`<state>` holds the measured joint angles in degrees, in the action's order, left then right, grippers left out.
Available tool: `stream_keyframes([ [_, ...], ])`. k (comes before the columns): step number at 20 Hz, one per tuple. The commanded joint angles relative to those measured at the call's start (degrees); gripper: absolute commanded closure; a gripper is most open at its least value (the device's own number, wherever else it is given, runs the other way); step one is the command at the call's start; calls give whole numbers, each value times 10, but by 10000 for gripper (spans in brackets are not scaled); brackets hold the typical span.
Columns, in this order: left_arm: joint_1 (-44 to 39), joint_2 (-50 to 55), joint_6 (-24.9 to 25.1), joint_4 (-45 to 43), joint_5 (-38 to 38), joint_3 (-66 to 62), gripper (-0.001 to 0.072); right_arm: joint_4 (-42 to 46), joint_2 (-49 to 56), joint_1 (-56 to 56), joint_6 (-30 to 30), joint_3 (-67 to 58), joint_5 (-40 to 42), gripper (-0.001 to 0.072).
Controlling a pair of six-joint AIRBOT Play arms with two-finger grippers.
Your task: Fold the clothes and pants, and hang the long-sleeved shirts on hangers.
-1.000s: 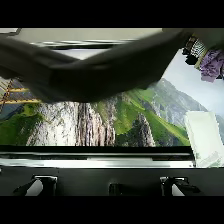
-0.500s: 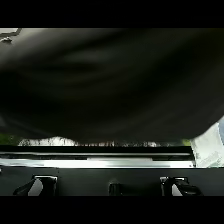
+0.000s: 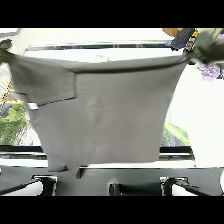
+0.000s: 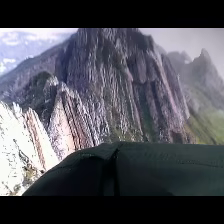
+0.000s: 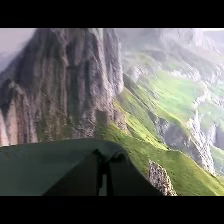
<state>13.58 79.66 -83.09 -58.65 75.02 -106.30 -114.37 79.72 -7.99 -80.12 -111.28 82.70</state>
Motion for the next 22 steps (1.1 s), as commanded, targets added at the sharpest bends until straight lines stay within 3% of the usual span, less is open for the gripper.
stream_keyframes([
  [1, -46, 163, 9, -22, -90, 2, 690, 8, 137, 0, -27, 31, -63, 677],
  [4, -56, 269, 9, -5, -190, 2, 689, 8, 242, 0, -31, 31, -147, 677],
  [7, -57, 322, 45, 11, -219, 2, 689, 9, 296, 0, -35, 31, -200, 677],
  [12, -33, 324, 82, 10, -128, 2, 689, 33, 303, 0, -35, 31, -116, 677],
  [17, -23, 328, 82, -8, -9, 2, 688, 60, 307, 0, -35, 36, -25, 676],
  [22, -25, 330, 82, -32, 4, 2, 688, 55, 327, 0, -35, 57, 0, 676],
])
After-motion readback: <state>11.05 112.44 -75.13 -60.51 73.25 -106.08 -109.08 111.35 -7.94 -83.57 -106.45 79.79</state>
